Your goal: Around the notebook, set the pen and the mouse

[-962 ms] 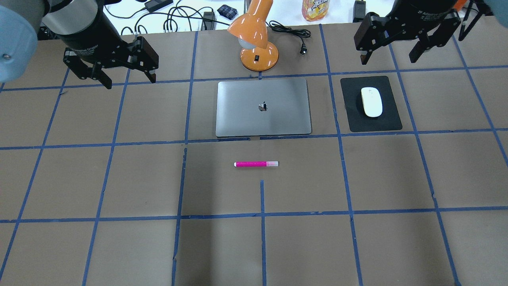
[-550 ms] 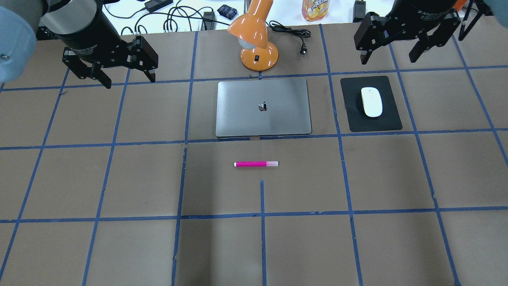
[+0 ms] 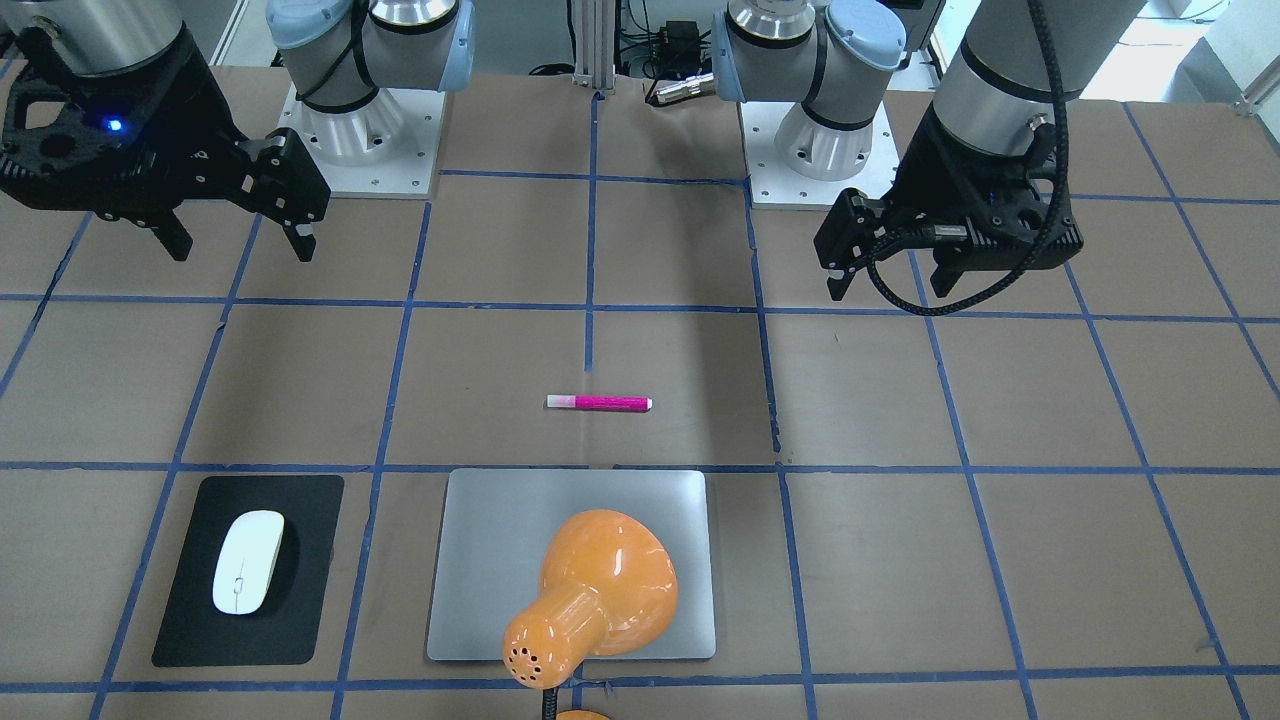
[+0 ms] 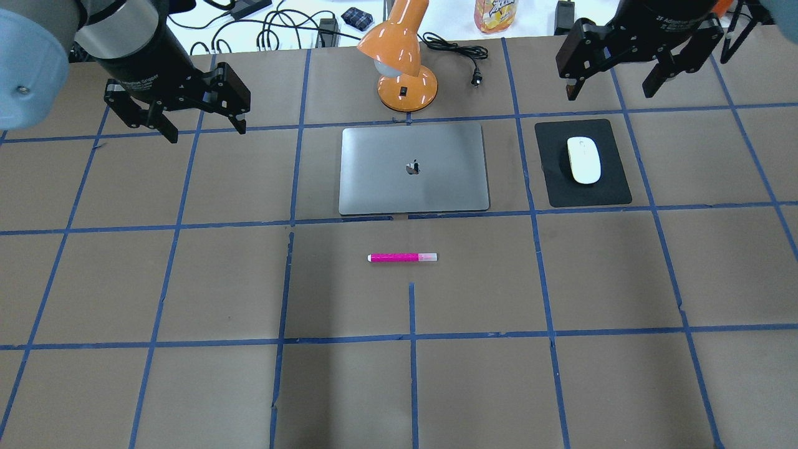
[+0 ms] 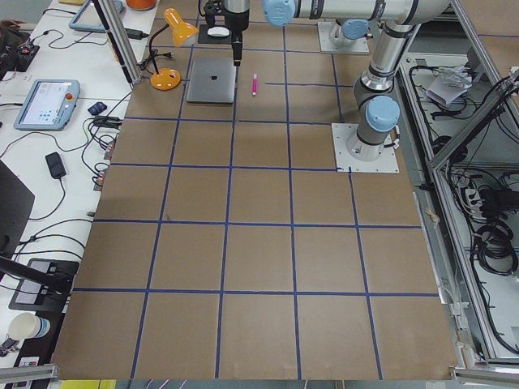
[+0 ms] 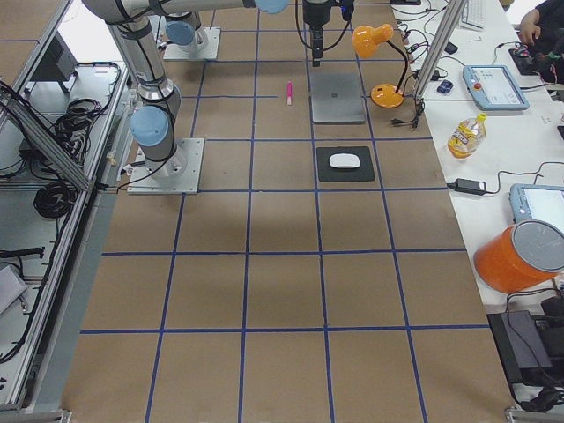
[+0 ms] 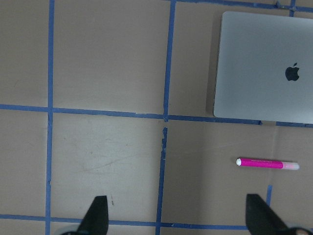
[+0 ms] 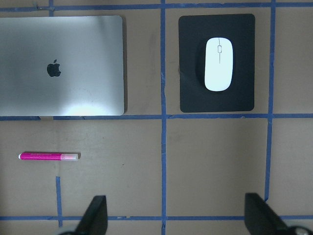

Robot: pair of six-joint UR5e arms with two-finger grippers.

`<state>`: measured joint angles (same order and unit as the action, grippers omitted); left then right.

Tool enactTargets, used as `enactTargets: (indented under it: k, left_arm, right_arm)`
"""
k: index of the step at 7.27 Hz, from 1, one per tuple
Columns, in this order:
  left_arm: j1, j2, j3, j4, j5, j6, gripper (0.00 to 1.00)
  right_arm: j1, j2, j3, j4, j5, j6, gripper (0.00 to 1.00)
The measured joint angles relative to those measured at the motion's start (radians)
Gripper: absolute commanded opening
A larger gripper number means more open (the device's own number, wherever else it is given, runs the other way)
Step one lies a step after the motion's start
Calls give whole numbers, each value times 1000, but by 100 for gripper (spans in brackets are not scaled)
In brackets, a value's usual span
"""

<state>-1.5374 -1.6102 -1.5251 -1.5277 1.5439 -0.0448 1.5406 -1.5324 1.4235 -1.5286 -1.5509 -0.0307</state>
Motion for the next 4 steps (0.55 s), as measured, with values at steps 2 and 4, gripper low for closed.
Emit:
enactTargets:
  k: [2, 4]
  left_arm:
    - [8, 1, 0, 1, -1, 4, 100]
    - [14, 13, 0, -1, -2, 4, 100]
  right_arm:
    - [0, 0, 0, 0, 0, 0, 100]
    - [0, 1, 0, -1, -2, 0, 100]
